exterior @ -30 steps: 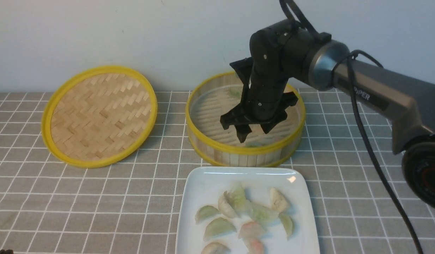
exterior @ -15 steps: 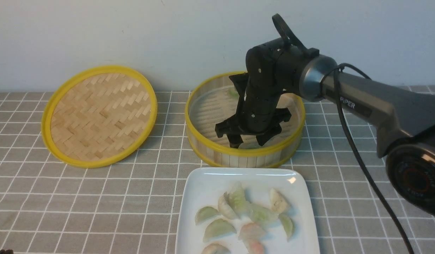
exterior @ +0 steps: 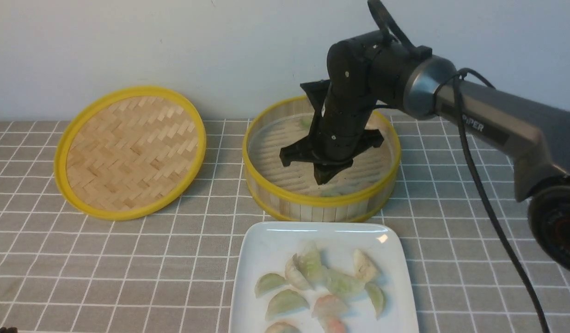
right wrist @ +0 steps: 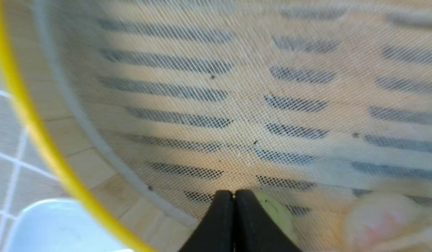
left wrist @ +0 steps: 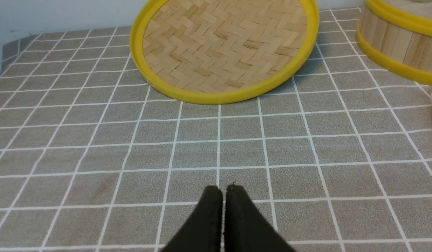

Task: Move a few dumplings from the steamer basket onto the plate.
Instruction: Use the right arm to grab a dumpling from inside the steamer

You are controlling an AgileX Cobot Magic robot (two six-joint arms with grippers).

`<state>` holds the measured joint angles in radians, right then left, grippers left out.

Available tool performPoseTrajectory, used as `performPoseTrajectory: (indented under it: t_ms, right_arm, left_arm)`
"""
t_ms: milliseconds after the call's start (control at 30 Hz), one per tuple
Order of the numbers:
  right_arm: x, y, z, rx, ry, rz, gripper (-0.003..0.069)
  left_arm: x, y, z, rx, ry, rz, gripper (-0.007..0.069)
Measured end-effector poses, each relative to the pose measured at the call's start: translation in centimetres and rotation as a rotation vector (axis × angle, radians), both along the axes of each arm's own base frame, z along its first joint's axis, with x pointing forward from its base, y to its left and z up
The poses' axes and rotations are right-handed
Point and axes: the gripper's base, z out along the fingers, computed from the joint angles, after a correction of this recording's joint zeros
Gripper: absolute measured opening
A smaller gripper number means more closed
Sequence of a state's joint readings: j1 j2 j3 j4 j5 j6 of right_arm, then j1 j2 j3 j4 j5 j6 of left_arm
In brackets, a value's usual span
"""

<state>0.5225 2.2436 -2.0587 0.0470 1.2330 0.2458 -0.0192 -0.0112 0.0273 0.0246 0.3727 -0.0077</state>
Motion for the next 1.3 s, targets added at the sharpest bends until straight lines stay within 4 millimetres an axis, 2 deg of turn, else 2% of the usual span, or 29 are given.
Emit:
performPoseTrajectory:
  t_ms: [167,433,500,533,633,800,967,1200,1300]
  right_arm:
    - [-0.4,-0.5,2.5,0.002,-0.057,0.002,-0.0013]
    - [-0.2,-0.6,1.9,-0.030,-0.057,0.025,0.0006]
    - [0.1,-0.7,1.0,-0.048,-0.044,0.023,0.0063]
    - [0.1,-0.7,0.9,-0.049,-0.043,0.023,0.0063]
    - [0.4,-0.4,-0.9,-0.054,-0.002,0.021,0.0211]
    - [0.5,0.1,-2.8,-0.027,0.059,0.015,0.0421]
    - [0.4,-0.1,-3.9,-0.054,0.071,0.017,0.0523]
    - [1.0,-0.1,-5.7,-0.079,0.069,0.016,0.0533]
    - [1.0,-0.1,-5.7,-0.077,0.071,0.016,0.0483]
  left_arm:
    - [0.0,0.0,0.0,0.000,0.000,0.000,-0.0004]
    - [0.0,0.0,0.0,0.000,0.000,0.000,-0.0004]
    - [0.0,0.0,0.0,0.000,0.000,0.000,-0.0004]
    - [0.0,0.0,0.0,0.000,0.000,0.000,-0.0004]
    - [0.0,0.0,0.0,0.000,0.000,0.000,-0.0004]
    - [0.0,0.0,0.0,0.000,0.000,0.000,-0.0004]
    - [0.0,0.0,0.0,0.000,0.000,0.000,-0.0004]
    - [0.0,0.0,0.0,0.000,0.000,0.000,-0.0004]
    - [0.0,0.0,0.0,0.000,0.000,0.000,-0.0004]
